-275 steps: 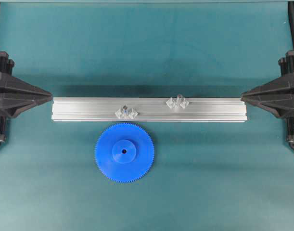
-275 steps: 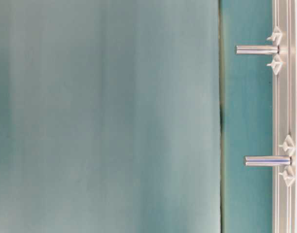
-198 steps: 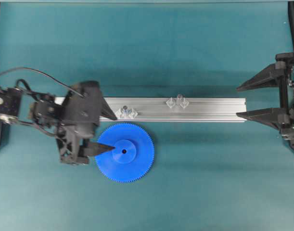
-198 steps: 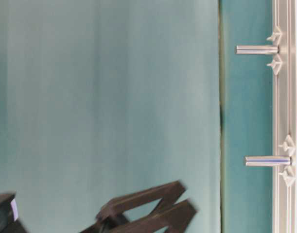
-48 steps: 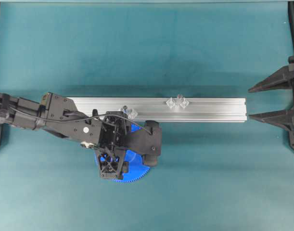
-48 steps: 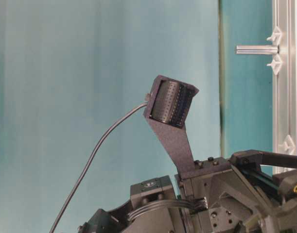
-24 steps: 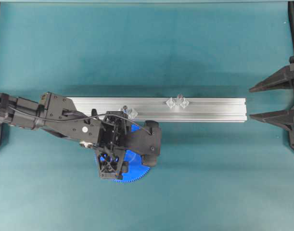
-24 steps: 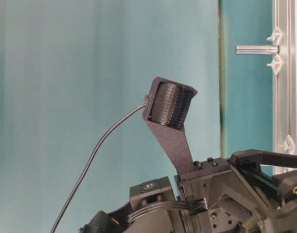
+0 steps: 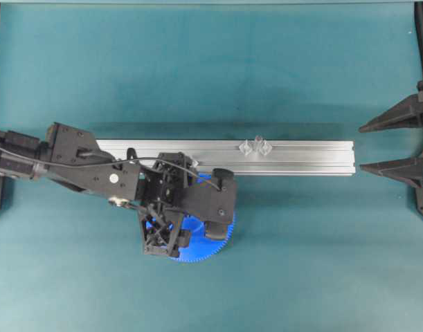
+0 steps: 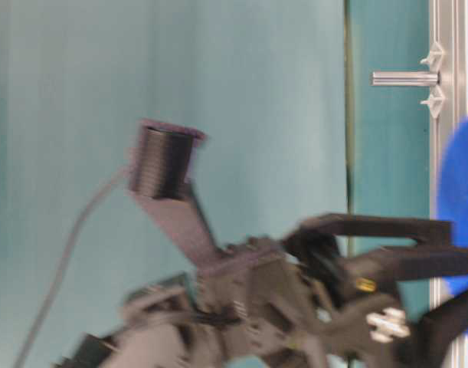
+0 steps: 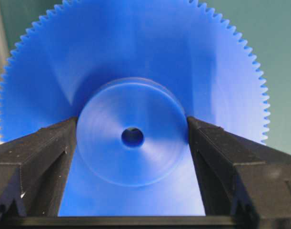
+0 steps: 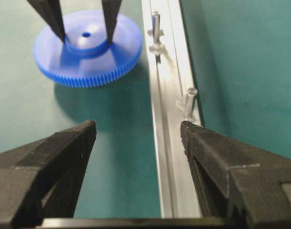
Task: Insert the large gear onto the shaft.
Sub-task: 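Lift the blue gear and tilt it upright with the left gripper, then carry the gear right and align its bore with the right shaft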
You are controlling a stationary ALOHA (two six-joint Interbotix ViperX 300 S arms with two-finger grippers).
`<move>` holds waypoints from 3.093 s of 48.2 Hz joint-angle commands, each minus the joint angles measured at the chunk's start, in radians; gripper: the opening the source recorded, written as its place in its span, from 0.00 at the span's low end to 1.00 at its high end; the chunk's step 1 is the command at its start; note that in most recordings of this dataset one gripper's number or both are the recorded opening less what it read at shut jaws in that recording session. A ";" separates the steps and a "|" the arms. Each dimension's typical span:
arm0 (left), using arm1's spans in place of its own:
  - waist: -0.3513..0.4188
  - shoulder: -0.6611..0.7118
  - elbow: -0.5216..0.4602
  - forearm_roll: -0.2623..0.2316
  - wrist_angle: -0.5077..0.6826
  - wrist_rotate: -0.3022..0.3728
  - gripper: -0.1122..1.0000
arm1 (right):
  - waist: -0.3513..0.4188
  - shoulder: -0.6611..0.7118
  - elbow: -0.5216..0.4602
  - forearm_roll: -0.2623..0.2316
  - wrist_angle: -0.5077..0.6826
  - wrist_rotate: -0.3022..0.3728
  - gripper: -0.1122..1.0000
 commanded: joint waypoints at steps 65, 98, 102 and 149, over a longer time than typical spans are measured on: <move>0.209 0.193 -0.503 0.008 0.144 0.337 0.81 | -0.006 -0.051 0.044 -0.003 -0.071 0.009 0.81; 0.264 0.265 -0.592 0.005 0.170 0.408 0.81 | -0.006 -0.049 0.046 -0.003 -0.072 0.011 0.81; 0.267 0.264 -0.592 0.005 0.166 0.408 0.81 | -0.006 -0.049 0.046 -0.003 -0.072 0.011 0.81; 0.267 0.275 -0.561 0.003 0.195 0.325 0.81 | -0.006 -0.049 0.041 -0.003 -0.072 0.011 0.81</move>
